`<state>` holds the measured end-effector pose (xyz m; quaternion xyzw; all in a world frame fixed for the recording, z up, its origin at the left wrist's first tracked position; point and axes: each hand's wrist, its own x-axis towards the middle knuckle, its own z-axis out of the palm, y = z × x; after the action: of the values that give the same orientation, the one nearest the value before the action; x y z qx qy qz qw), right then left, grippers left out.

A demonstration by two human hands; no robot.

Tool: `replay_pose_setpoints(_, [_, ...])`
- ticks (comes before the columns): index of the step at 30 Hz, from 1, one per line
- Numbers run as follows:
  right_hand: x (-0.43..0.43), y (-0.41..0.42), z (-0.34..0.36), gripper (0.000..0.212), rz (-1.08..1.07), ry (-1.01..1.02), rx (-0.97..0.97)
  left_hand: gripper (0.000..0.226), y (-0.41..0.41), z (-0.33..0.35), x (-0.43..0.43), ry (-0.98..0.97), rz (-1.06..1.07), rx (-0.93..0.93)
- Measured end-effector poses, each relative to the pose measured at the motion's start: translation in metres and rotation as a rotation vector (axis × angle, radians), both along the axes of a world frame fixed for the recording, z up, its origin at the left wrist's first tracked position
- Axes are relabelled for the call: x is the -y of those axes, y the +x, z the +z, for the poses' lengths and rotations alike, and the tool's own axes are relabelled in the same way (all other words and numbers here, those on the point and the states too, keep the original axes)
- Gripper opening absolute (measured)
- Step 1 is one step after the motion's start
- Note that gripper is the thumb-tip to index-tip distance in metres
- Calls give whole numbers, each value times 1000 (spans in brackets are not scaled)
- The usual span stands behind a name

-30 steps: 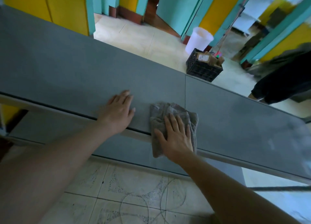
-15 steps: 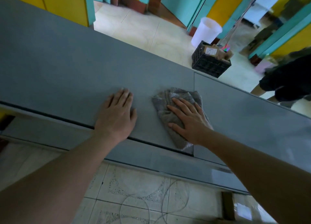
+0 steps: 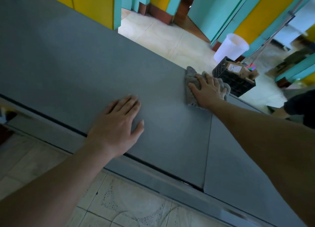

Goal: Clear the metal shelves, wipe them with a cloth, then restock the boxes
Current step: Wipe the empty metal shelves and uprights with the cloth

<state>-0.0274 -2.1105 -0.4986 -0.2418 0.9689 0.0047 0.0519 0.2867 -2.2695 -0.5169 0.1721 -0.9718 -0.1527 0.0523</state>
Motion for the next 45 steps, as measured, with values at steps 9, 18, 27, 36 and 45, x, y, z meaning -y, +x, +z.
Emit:
replay_pose_setpoints(9, [71, 51, -1, 67, 209, 8, 30, 86, 1, 6, 1, 18, -18, 24])
replay_pose_setpoints(18, [28, 152, 3, 64, 287, -35, 11, 87, 9, 17, 1, 89, -41, 18])
replay_pose_setpoints(27, [-4, 285, 13, 69, 282, -6, 104, 30, 10, 34, 72, 708, -75, -21])
replay_pose_setpoints(36, [-12, 276, 12, 97, 93, -26, 107, 60, 22, 3, 166, 43, -44, -59])
replay_pose_setpoints(45, [79, 307, 15, 85, 226, -46, 111, 62, 20, 5, 167, -27, -65, 30])
